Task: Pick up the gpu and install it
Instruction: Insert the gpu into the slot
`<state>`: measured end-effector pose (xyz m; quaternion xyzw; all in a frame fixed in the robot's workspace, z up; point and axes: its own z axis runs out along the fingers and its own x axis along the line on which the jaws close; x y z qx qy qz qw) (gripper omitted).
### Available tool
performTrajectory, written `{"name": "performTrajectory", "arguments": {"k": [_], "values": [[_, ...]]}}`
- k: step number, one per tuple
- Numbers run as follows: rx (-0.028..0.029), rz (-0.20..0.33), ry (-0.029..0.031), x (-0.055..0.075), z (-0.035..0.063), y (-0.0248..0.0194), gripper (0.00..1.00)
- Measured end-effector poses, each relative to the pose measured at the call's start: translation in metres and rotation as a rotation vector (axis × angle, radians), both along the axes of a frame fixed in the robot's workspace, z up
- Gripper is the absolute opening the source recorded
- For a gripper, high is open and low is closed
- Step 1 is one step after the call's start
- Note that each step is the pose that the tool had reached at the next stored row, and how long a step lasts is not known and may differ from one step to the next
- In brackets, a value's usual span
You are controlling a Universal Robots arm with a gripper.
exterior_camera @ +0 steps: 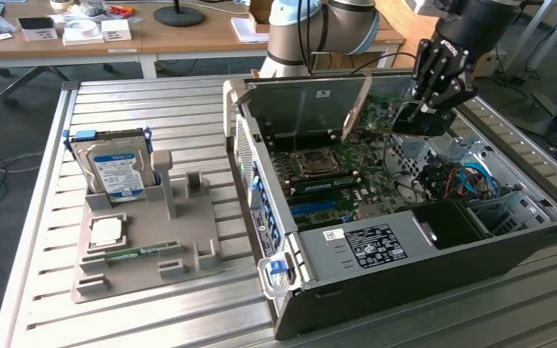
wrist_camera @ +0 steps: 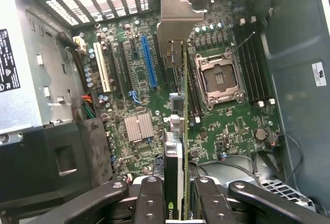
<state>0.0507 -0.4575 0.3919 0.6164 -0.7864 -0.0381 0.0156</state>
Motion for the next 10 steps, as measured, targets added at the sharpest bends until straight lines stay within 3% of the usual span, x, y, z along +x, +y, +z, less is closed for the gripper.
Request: {"name": "performTrajectory", "arguments": {"k": [7,10], "values": [[0.0091,0.07,-0.0105,-0.0002,-0.0004,0.0,0.27],[0.0129,0.091,-0.025,-0.0001,-0.0008,0.0,0.27]]}}
